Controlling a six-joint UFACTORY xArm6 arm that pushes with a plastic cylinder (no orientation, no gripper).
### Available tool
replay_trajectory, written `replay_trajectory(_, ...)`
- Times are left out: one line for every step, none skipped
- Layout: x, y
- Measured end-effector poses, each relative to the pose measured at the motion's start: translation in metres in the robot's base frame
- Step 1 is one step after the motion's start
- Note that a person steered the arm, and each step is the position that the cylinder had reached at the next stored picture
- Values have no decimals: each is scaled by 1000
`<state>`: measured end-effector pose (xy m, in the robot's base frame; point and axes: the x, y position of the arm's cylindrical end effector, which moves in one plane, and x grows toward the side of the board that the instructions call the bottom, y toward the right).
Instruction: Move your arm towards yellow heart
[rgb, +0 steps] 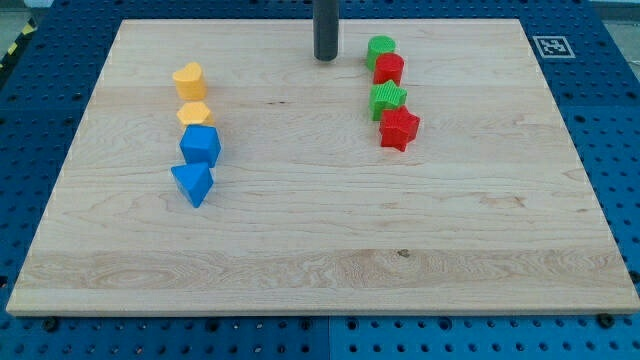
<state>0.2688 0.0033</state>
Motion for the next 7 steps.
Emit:
replay_trajectory(0,0)
replay_trajectory(0,0)
replay_trajectory(0,0)
replay_trajectory(0,0)
replay_trajectory(0,0)
replay_trajectory(0,1)
replay_trajectory(0,1)
